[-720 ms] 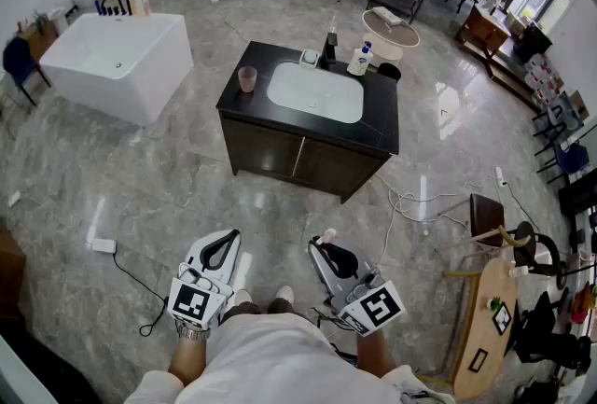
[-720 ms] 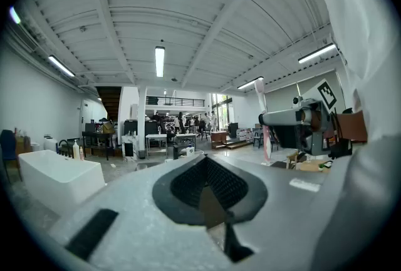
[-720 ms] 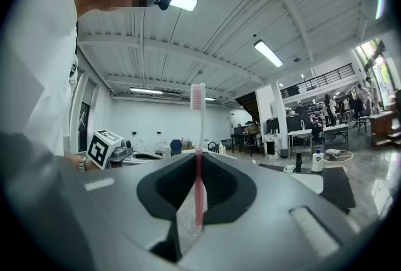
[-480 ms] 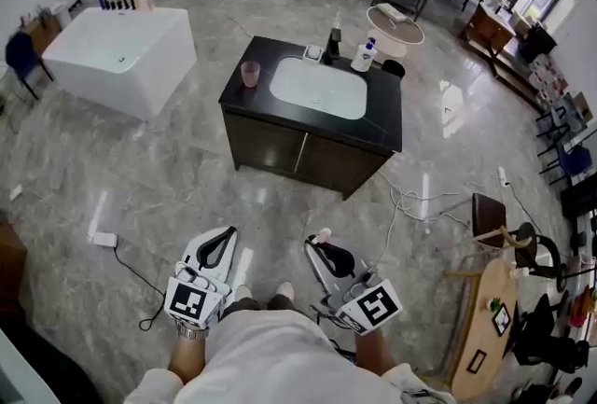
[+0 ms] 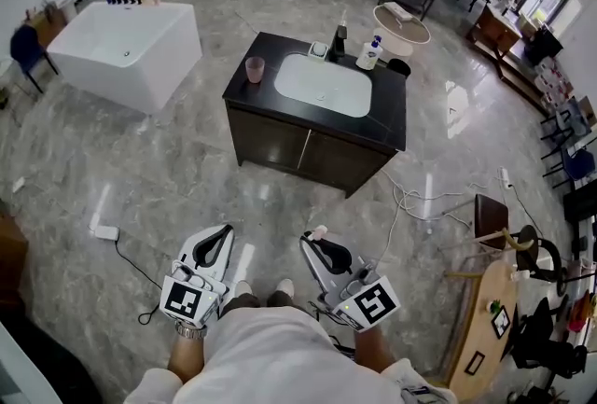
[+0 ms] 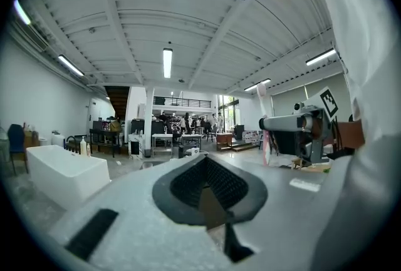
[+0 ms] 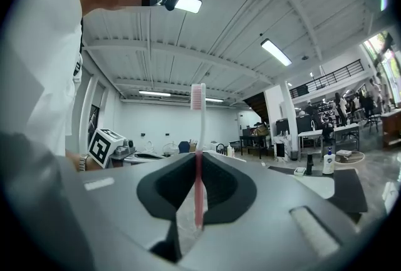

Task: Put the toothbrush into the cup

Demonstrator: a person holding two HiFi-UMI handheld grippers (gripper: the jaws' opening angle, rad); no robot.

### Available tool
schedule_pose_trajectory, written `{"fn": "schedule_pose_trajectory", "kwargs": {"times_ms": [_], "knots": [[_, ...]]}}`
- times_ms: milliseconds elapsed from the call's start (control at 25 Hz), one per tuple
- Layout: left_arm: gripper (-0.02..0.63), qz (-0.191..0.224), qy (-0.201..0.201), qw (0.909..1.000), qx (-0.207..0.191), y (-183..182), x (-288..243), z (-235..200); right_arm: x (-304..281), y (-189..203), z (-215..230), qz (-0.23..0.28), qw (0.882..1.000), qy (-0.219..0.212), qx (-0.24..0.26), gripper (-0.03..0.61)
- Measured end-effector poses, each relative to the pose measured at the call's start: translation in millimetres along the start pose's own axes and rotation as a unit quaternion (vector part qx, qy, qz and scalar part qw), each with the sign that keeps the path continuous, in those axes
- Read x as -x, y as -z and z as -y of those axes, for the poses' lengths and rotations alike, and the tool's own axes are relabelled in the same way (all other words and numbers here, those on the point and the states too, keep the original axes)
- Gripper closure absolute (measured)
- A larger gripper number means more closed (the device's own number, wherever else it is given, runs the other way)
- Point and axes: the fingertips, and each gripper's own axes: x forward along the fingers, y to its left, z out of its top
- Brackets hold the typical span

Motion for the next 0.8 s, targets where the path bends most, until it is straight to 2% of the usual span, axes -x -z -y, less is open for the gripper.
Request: {"fn": "schedule_pose_trajectory", "kwargs": {"times_ms": [280, 800], "knots": [[0.615, -0.001, -0.014, 0.9999, -0.011, -4, -15, -2, 1, -3, 19, 0.009, 1.000, -0.002, 0.005, 0.538], [0.615, -0.028, -0.057, 0.9980, -0.003, 17, -50, 0, 7, 16, 73, 0.003, 1.000, -0.018, -0.010, 0.538]]}}
